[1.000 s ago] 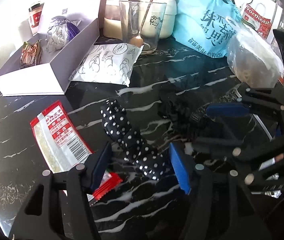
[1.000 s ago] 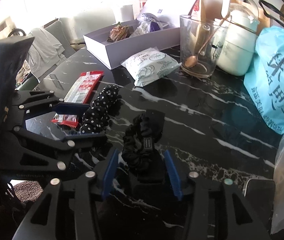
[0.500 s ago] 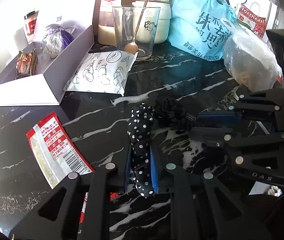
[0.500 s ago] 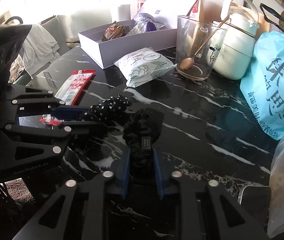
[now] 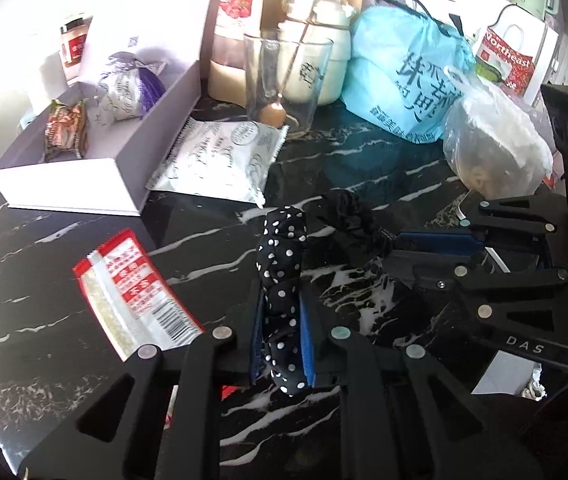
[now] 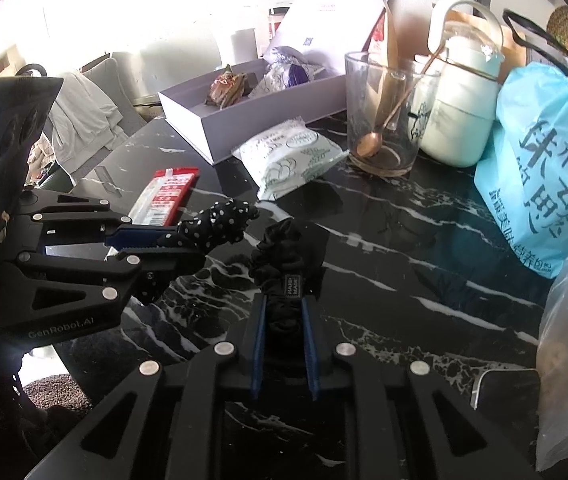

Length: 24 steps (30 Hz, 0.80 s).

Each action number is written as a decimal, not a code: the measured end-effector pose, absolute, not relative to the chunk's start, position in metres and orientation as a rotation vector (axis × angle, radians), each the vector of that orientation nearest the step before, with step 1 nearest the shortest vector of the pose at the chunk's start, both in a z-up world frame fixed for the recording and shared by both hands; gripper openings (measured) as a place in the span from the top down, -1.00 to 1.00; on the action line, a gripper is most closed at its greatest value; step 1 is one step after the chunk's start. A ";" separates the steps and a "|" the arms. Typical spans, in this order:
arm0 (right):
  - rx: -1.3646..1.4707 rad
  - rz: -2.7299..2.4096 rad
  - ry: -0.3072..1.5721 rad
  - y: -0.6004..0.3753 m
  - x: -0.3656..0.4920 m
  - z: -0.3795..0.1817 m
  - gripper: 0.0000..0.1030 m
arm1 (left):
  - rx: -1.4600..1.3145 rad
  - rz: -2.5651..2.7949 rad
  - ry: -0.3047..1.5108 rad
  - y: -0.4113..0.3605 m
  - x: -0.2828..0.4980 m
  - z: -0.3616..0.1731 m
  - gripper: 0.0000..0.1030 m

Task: Organize objects
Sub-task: 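Lift both scrunchies with both grippers and carry them toward the lavender box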

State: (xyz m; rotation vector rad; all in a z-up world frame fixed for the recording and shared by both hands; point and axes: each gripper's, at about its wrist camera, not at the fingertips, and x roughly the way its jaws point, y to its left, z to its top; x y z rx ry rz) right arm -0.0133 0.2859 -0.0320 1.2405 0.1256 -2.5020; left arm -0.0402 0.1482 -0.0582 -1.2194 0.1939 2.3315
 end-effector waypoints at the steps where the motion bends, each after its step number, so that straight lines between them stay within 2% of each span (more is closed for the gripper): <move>1: 1.234 -2.504 0.131 0.285 -0.013 -0.029 0.69 | -1.219 2.335 0.188 0.145 -0.040 -0.056 0.71; 24: 1.029 -2.444 0.250 0.235 -0.011 0.032 0.69 | -1.143 2.596 0.102 0.068 -0.016 0.020 0.71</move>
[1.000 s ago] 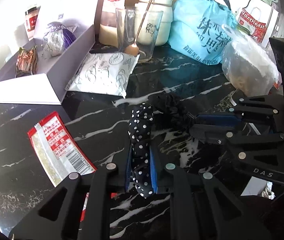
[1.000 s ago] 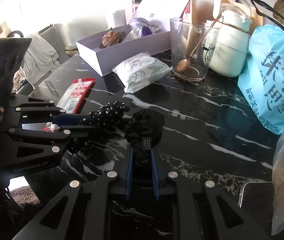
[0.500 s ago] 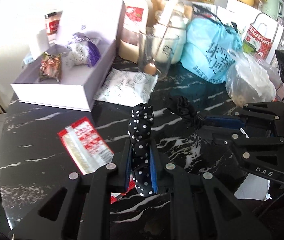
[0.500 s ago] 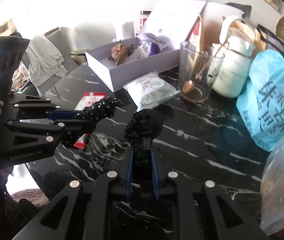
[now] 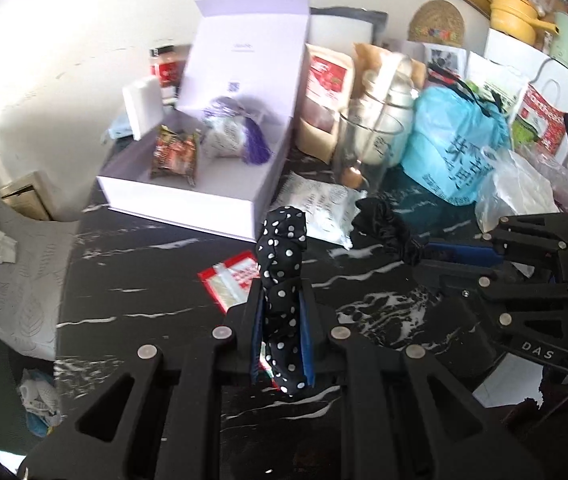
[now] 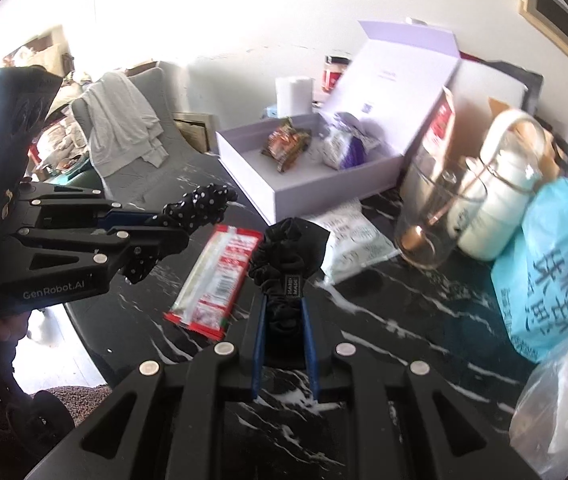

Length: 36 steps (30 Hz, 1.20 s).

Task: Organize objects
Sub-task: 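Lift both scrunchies with both grippers and carry them toward the lavender box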

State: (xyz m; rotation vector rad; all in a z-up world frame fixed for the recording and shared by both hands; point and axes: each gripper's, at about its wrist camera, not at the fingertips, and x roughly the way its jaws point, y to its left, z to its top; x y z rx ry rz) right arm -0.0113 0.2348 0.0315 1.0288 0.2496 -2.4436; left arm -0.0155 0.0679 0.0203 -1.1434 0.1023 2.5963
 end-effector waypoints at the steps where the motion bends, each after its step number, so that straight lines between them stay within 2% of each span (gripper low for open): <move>1: 1.023 -2.440 0.255 0.232 -0.012 0.033 0.69 | -1.138 2.604 0.094 0.065 -0.015 0.024 0.71; 19: 0.870 -2.391 0.353 0.192 -0.045 0.081 0.69 | -1.076 2.740 0.086 0.019 -0.037 0.074 0.71; 36: 0.843 -2.404 0.402 0.174 -0.116 0.096 0.69 | -1.080 2.711 0.085 0.008 -0.128 0.080 0.71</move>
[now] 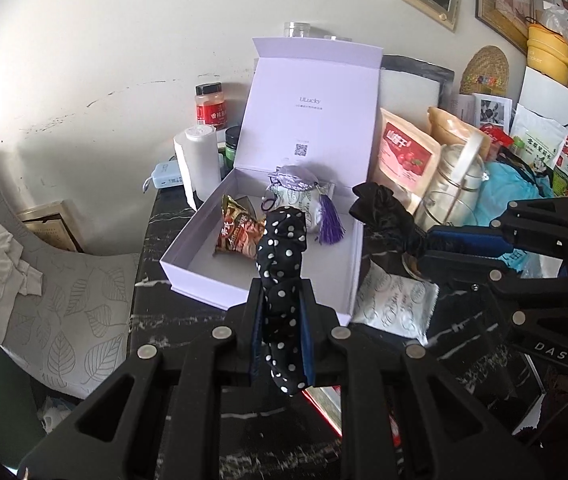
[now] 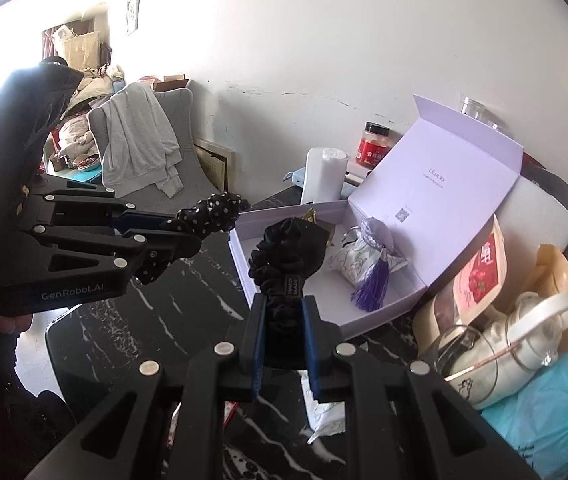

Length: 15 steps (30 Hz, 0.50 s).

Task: Organize objects
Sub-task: 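Lift both scrunchies with both grippers and carry them toward the lavender box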

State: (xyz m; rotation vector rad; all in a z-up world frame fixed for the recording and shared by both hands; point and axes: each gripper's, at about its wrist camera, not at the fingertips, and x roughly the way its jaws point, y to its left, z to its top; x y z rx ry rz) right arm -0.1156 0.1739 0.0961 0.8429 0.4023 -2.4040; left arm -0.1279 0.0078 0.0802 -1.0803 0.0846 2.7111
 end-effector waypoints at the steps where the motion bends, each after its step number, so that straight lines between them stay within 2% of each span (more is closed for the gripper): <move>1: 0.844 -2.403 0.403 0.173 -0.119 0.095 0.69 | -1.085 2.708 0.082 0.007 -0.134 0.079 0.71; 15: 0.896 -2.389 0.395 0.160 -0.190 0.077 0.69 | -1.168 2.677 0.049 -0.008 -0.221 0.044 0.71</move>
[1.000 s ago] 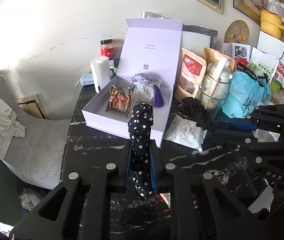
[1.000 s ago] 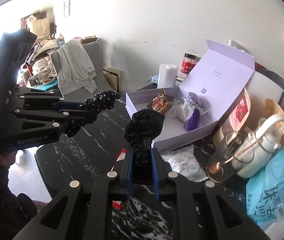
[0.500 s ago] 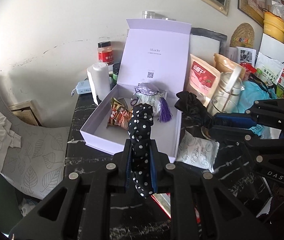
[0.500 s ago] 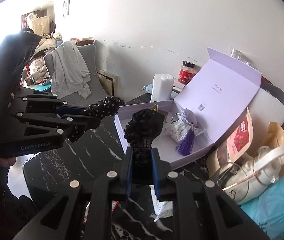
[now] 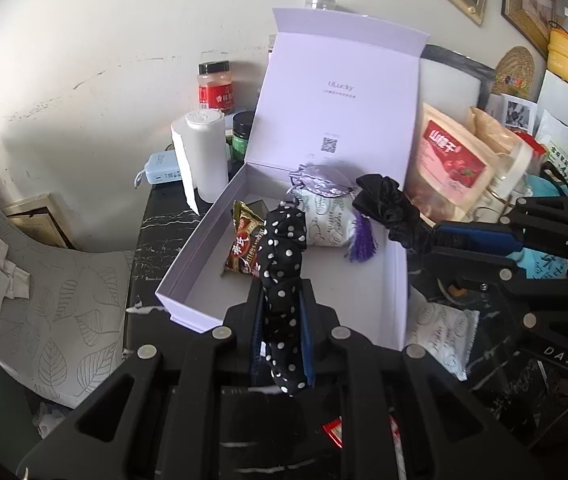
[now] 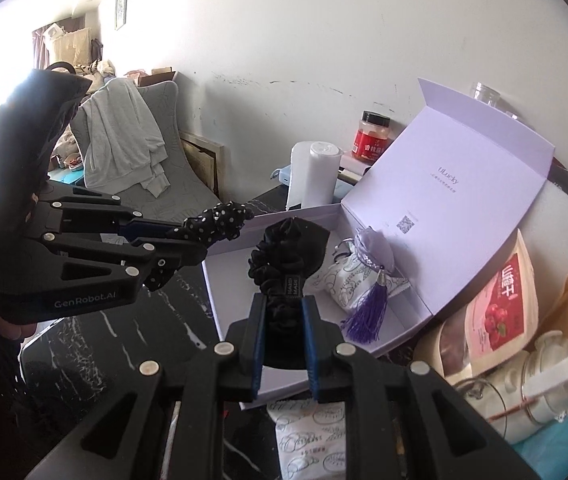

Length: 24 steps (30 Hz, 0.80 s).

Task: Organize objects
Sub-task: 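Lower both scrunchies into the box and open both grippers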

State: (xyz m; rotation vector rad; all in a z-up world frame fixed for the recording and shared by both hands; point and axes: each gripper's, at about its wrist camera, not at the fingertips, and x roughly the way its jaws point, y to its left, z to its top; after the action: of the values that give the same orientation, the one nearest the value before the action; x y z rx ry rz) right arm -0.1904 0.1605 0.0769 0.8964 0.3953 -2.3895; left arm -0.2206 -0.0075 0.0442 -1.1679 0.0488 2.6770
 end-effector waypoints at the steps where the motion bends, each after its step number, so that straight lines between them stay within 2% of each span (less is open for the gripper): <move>1: 0.899 -2.390 0.396 0.160 -0.195 0.076 0.69 | -1.172 2.675 0.048 -0.008 -0.227 0.042 0.71; 19: 0.981 -2.398 0.376 0.148 -0.282 0.044 0.69 | -1.238 2.648 0.058 -0.025 -0.311 -0.003 0.71; 24: 1.001 -2.392 0.375 0.141 -0.301 0.036 0.69 | -1.223 2.644 0.108 -0.019 -0.331 -0.008 0.71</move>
State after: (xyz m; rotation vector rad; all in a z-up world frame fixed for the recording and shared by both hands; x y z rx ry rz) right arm -0.3007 0.1410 0.0356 1.0011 0.3745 -2.3924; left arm -0.3306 -0.0191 -0.0078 -1.2225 0.1082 2.6437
